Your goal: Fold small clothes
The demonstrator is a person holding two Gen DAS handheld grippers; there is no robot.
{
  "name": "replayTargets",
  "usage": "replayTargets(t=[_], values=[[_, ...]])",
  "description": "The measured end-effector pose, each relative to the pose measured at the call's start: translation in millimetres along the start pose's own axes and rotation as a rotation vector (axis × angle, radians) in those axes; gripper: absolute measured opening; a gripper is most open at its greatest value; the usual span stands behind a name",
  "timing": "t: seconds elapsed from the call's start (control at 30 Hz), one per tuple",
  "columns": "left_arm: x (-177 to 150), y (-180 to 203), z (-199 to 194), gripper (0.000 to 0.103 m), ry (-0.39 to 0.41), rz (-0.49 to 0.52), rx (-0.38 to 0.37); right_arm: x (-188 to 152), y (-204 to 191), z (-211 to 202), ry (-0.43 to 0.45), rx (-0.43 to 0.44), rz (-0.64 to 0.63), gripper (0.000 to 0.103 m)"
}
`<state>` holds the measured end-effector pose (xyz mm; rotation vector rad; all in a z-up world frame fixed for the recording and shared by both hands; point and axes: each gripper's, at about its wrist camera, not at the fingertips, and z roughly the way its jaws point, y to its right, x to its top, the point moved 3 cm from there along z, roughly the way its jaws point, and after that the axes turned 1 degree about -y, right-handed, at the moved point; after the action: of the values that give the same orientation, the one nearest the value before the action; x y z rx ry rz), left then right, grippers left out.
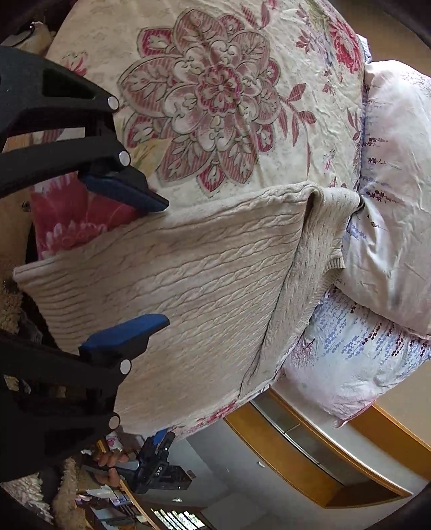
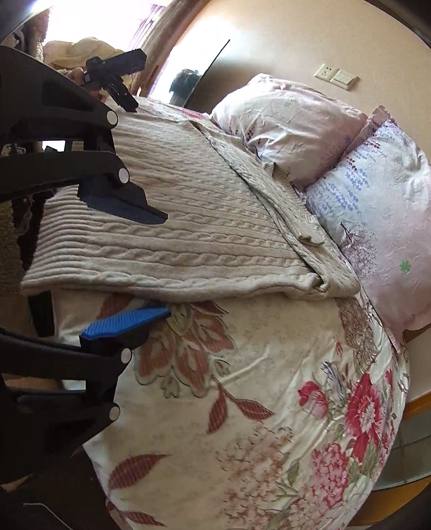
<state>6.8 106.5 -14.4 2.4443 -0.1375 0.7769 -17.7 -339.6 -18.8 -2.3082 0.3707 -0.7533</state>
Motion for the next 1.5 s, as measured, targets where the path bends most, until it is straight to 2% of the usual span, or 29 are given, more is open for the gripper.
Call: replayTargets(t=[0.07, 0.13, 0.2, 0.3, 0.43, 0.57, 0.67, 0.7, 0.73, 0.8, 0.97, 1.1, 1.23, 1.37, 1.5], values=[[-11, 4, -4, 0.059, -0.002, -0.018, -0.051, -10, 0, 5, -0.049, 0.097, 0.025, 0.041], [-20, 6, -8, 0.057, -0.003, -0.034, -0.086, -20, -1, 10, -0.077, 0.179, 0.041, 0.035], [-29, 8, -11, 0.053, -0.021, -0.064, -0.142, -29, -4, 18, -0.110, 0.223, 0.042, 0.019], [-39, 10, -14, 0.047, -0.035, -0.091, -0.173, -34, -11, 24, -0.111, 0.259, 0.021, 0.017], [-43, 8, -15, 0.040, -0.053, -0.127, -0.201, -34, -20, 28, -0.110, 0.251, -0.023, 0.017], [-43, 9, -9, 0.024, -0.096, -0.155, -0.218, -36, -26, 25, -0.088, 0.243, -0.071, 0.014], [-41, 10, -4, 0.018, -0.122, -0.162, -0.197, -36, -30, 25, -0.070, 0.221, -0.111, 0.010], [-40, 10, -2, 0.010, -0.133, -0.166, -0.189, -36, -33, 25, -0.060, 0.214, -0.127, 0.009], [-39, 10, 1, 0.007, -0.146, -0.166, -0.175, -34, -37, 24, -0.044, 0.208, -0.147, 0.009], [-35, 13, 1, 0.007, -0.141, -0.141, -0.159, -30, -46, 19, 0.006, 0.193, -0.203, 0.008], [-5, 17, -10, 0.007, -0.011, -0.045, -0.089, -8, -75, 9, 0.145, 0.049, -0.379, 0.008], [33, 20, -19, 0.007, 0.113, 0.054, 0.036, 19, -96, 9, 0.284, -0.129, -0.481, 0.007], [79, 31, -17, 0.007, 0.224, 0.162, 0.175, 44, -124, 19, 0.411, -0.293, -0.642, 0.006], [122, 25, -3, 0.007, 0.257, 0.133, 0.191, 67, -140, 33, 0.485, -0.388, -0.724, 0.006], [151, 13, 14, 0.007, 0.263, 0.092, 0.202, 88, -147, 49, 0.510, -0.453, -0.755, 0.006]])
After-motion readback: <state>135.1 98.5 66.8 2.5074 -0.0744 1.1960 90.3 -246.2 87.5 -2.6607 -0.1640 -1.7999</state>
